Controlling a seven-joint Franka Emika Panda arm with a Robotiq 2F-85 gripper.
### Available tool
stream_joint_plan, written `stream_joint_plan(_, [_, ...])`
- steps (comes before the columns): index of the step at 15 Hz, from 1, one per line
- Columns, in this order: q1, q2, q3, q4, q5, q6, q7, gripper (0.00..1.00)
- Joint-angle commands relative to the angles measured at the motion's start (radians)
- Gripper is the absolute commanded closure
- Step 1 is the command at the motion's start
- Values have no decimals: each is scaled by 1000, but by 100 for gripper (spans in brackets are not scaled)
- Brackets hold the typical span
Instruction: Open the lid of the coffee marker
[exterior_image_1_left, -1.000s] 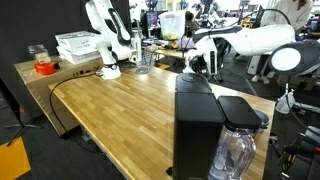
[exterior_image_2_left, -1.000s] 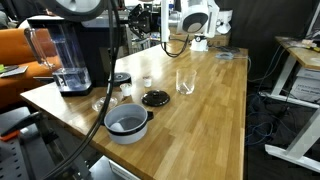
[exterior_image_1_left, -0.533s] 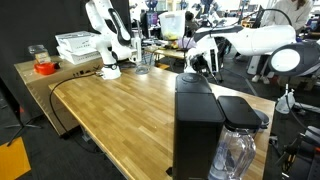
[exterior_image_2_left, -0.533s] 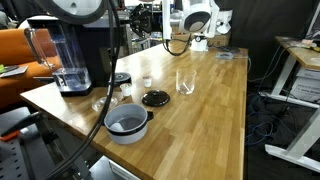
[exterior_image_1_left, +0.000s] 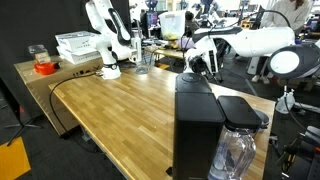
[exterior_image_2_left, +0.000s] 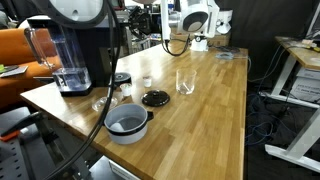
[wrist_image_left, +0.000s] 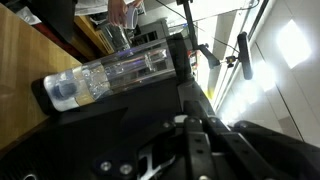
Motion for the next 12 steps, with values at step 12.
stream_joint_plan(12, [3,33,43,67,-26,-10,29,99])
